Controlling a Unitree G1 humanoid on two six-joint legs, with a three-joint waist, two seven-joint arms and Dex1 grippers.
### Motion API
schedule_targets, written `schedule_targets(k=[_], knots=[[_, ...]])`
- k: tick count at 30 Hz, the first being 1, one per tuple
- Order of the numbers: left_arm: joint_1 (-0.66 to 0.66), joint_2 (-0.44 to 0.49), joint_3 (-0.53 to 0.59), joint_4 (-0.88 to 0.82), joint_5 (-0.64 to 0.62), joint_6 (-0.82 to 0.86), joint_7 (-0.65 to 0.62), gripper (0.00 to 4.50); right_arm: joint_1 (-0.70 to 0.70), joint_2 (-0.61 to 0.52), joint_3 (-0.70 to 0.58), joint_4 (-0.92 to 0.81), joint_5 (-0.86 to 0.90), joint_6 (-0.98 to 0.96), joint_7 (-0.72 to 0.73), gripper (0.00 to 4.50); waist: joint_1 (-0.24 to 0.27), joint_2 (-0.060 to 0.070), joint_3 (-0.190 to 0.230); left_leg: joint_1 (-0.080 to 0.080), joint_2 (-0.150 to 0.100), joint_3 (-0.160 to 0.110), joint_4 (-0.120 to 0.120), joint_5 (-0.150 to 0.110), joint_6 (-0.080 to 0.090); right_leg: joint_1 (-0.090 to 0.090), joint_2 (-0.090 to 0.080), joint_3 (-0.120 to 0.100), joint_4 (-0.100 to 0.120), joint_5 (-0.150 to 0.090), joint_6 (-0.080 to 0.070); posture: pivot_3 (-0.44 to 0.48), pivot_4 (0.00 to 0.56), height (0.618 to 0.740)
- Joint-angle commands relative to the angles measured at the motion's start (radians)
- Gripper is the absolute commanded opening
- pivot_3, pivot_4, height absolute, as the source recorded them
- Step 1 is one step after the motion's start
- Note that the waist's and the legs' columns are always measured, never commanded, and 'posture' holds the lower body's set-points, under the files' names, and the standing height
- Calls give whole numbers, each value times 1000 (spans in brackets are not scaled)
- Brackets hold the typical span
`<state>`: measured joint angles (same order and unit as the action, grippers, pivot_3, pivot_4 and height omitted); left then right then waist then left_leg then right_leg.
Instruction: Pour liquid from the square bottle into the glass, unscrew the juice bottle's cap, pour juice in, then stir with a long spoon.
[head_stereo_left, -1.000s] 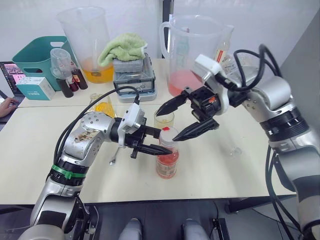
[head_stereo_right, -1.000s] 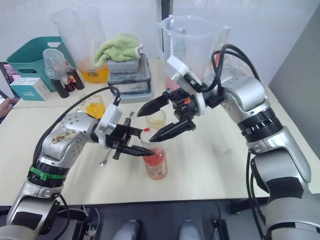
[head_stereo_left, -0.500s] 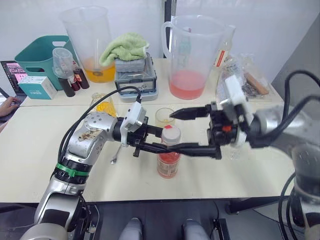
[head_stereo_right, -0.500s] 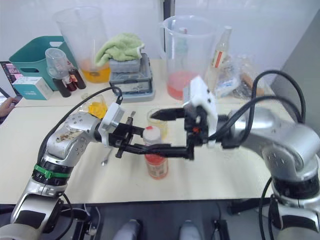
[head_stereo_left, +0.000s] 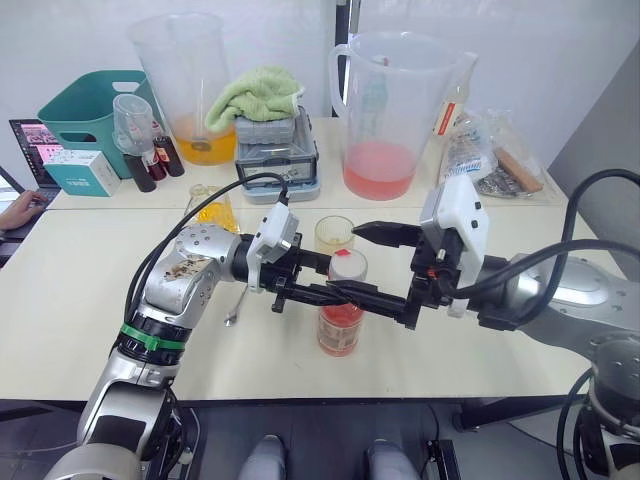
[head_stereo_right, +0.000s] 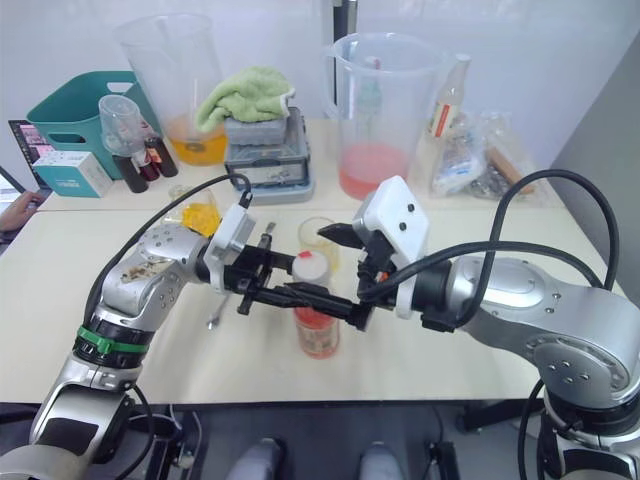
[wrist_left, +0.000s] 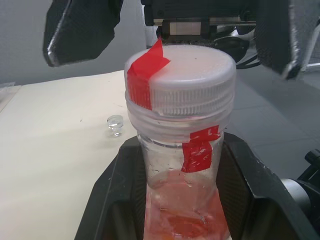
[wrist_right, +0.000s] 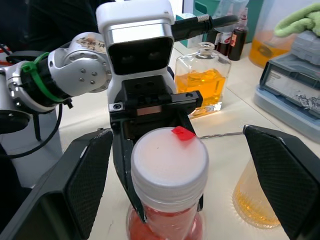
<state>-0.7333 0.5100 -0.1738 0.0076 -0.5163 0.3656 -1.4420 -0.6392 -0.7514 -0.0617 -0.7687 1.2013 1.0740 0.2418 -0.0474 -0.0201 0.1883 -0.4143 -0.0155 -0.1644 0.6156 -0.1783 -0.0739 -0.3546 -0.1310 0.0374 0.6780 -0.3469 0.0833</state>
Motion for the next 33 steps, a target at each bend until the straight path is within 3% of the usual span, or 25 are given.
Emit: schedule_targets(k=[1, 3, 4, 12, 15, 19, 22, 24, 28, 33], knots=[[-3, 0, -9, 5, 12, -5, -5, 1559, -18, 4, 0, -5, 10, -16, -23, 4425, 0, 0, 0, 0, 0, 0, 0, 0, 0, 0, 0, 0, 0, 0, 0, 0, 150, 740], [-6, 1, -8, 6, 12, -5, -7, 1559, -22, 7, 3, 0, 14, -18, -28, 4425, 0, 0, 0, 0, 0, 0, 0, 0, 0, 0, 0, 0, 0, 0, 0, 0, 150, 740], [-7, 2, -7, 7, 12, -5, -7, 1559, -23, 8, 5, 2, 16, -18, -29, 4192, 0, 0, 0, 0, 0, 0, 0, 0, 0, 0, 0, 0, 0, 0, 0, 0, 150, 740], [-11, 3, -8, 12, 15, -6, -6, 1559, -22, 9, 10, 11, 14, -23, -30, 1682, 0, 0, 0, 0, 0, 0, 0, 0, 0, 0, 0, 0, 0, 0, 0, 0, 150, 740], [-13, 4, -6, 11, 16, -5, -5, 1559, -22, 1, 20, 24, -3, -25, 4, 1679, 0, 0, 0, 0, 0, 0, 0, 0, 0, 0, 0, 0, 0, 0, 0, 0, 150, 740], [-18, 4, -5, 15, 18, -6, -4, 1559, -42, -24, 49, 77, -66, -70, 176, 1679, 0, 0, 0, 0, 0, 0, 0, 0, 0, 0, 0, 0, 0, 0, 0, 0, 150, 740], [-15, 9, -6, 13, 19, -7, -9, 1559, -71, -63, 106, 202, -155, -180, 502, 1679, 0, 0, 0, 0, 0, 0, 0, 0, 0, 0, 0, 0, 0, 0, 0, 0, 150, 740], [-13, 11, -6, 11, 19, -7, -11, 1559, -79, -73, 126, 247, -192, -220, 614, 1679, -1, 0, 0, 0, 0, 0, 0, 0, 0, 0, 0, 0, 0, 0, 0, 0, 150, 740], [-11, 24, -9, 2, 14, -1, -25, 1559, -305, -50, 331, 584, -422, -414, 1078, 1679, -17, 0, 0, 0, 0, 1, 0, 0, 0, 0, 0, 0, -1, 0, 0, 0, 150, 740], [-8, 34, -7, -10, 10, 5, -29, 1559, -420, 24, 426, 791, -581, -547, 1291, 1679, -21, 0, 0, 1, 0, 0, -1, 0, 0, 1, 0, -1, -3, 0, 0, 0, 150, 740]])
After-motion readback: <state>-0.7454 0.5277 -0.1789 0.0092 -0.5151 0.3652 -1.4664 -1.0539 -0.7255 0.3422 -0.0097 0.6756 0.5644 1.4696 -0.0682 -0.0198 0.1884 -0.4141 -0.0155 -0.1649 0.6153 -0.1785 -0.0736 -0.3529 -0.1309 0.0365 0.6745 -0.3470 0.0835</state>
